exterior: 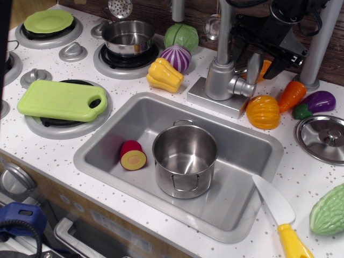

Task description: Turn lever vertical to front

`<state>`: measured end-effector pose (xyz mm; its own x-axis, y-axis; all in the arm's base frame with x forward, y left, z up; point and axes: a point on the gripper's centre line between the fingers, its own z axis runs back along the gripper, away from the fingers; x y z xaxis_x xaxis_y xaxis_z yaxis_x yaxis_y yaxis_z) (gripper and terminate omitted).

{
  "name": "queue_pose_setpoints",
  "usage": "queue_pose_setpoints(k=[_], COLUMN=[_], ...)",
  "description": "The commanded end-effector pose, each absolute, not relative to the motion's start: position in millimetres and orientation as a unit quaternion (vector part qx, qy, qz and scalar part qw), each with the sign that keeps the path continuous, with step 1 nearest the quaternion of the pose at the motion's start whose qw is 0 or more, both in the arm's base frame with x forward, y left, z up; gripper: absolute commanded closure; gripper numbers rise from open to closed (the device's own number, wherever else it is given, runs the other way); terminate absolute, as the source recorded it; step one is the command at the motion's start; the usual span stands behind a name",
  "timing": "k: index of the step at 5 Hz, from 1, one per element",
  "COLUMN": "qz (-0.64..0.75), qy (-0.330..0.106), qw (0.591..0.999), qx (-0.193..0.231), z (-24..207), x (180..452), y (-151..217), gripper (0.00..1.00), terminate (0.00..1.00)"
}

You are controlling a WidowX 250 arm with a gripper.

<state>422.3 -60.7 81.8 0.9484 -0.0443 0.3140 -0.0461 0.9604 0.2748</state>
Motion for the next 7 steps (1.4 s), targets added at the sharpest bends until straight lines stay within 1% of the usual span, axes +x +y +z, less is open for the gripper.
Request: queue_pose_setpoints(k=[1, 2, 3, 4, 5, 6, 7], qz=[0.029, 0.050, 0.071, 0.076, 0.083, 0.076, 0.073], qy=[-0.171, -0.152, -0.135, -0.095, -0.075, -0.071, -0.073], qw=[0.976, 0.979, 0.982, 0.989, 0.992, 0.994, 0.994], qx=[0.132, 0.122, 0.114, 0.083, 0.054, 0.038, 0.038], z=[103, 103, 95, 84, 68, 54, 50], x=[417, 398, 380, 374, 372, 376, 377], y=[-68, -78, -86, -76, -71, -63, -64], gripper=[1.00, 1.00, 1.00, 1.00, 1.00, 1.00, 1.00], terminate=[0.00, 0.00, 0.00, 0.00, 0.00, 0.00, 0.00])
